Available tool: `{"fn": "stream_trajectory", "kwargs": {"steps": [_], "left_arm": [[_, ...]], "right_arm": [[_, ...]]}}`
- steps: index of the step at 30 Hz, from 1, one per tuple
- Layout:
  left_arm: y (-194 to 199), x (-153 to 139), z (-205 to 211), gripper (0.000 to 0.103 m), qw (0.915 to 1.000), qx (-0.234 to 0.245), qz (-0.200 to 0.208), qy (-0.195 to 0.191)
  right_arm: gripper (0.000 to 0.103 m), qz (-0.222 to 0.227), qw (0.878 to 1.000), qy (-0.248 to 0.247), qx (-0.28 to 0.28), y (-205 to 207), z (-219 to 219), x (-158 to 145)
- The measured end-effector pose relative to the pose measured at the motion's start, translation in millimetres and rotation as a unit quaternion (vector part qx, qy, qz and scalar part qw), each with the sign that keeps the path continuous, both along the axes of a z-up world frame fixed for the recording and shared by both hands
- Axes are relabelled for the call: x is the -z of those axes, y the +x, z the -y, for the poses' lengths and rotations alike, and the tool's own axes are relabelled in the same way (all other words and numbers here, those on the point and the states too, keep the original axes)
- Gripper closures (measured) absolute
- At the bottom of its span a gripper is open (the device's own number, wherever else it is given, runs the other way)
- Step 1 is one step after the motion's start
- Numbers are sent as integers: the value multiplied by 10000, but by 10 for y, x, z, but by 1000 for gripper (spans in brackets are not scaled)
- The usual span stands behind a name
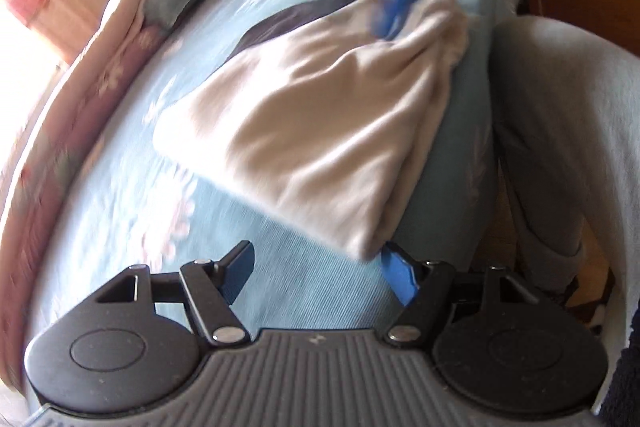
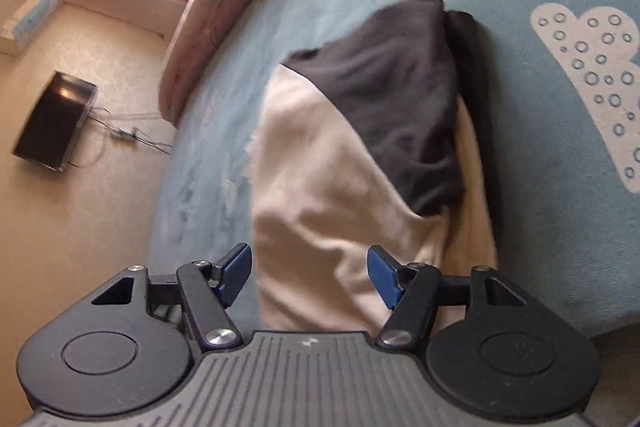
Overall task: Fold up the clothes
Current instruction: 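Lift both open grippers back above the folded sweatshirt bundle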
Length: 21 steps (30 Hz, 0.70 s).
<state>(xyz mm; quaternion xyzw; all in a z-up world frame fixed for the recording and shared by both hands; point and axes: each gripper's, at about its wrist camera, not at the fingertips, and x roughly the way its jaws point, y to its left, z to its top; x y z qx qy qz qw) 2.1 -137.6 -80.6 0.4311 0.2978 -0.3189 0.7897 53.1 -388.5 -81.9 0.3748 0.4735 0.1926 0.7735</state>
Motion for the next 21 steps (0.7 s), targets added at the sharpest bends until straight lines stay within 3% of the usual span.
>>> {"fn": "stream_trajectory", "kwargs": {"steps": [1,3,9,13,18,21], "left_arm": [[38,-34,-67,31,9998,-113,-88,-100],[92,-118,-163,31,9985,-272,-307,-354],[168,-355,-137,36,9923,-262,-494,-1104],[56,-200,39,36,9940,88,-562,-933],[49,-13,90,34,9968,-323,215,-699],[90,-28,11,33,9939,-519,38,-968]], "right_arm": [[35,-41,9990,-448,-30,-31,-18,49],[42,153,9976,-665,-75,-134,0,55],[42,933,9846,-1377,-537,-371,-210,-301],[42,933,9849,-1334,-587,-359,-280,-302],[42,887,9865,-1265,-546,-417,-211,-248],[40,856,9861,-1357,-433,-436,-195,-225]]}}
